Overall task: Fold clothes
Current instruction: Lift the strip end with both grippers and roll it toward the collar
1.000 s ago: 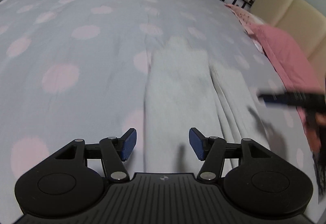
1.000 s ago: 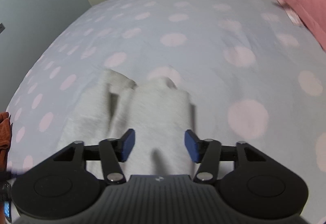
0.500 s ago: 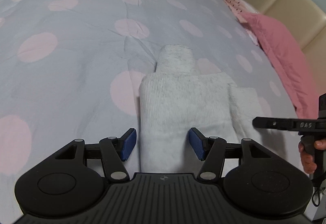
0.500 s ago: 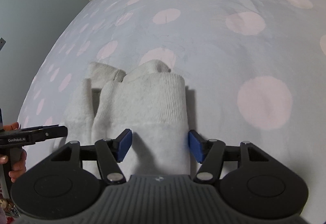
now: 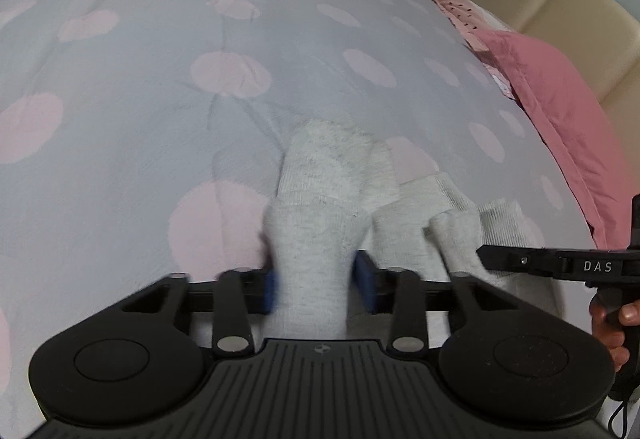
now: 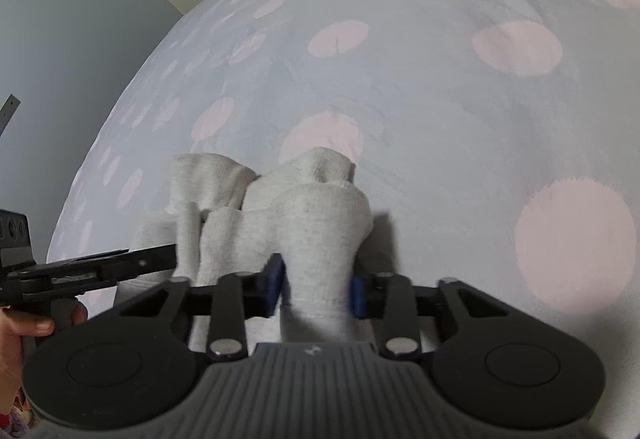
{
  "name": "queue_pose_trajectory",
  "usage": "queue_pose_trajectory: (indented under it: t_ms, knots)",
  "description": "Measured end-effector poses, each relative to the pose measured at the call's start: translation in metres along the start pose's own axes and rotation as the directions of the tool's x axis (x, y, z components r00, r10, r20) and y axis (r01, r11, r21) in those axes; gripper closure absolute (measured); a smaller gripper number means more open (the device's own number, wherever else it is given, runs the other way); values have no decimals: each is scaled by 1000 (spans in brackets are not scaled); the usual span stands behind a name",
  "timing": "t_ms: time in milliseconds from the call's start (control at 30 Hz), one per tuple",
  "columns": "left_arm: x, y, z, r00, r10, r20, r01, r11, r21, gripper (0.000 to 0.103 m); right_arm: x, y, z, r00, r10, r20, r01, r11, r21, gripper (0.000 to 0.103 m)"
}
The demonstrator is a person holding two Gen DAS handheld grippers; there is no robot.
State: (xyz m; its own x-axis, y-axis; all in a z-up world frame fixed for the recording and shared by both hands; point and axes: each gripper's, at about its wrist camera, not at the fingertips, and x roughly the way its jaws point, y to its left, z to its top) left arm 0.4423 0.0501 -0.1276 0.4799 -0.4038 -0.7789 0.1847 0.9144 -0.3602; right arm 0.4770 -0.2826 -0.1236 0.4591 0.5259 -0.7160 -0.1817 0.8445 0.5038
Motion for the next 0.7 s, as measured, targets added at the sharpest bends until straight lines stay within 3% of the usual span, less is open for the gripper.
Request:
queue_pose_trajectory:
  t_ms: [167,300,500,700]
  knots:
    - [-38,-16,3,998,-42,48,37,994,107,87,-25,22,5,999,34,35,-31,996,-86,78]
    - [-85,-30,0,991,-101,83,80,971,224,87,-57,45,8,995,90,51,-78,976,-201,79]
    - [-158,-53,-28,981,-177,74,134,907,399,87,-123,63,-9,983,180,37,-152,910,-386,80]
    - [-207,-84,-82,978,-209,22,166,830,532,87,-176,71,-54,980,194,-46,-190,838,-511,79]
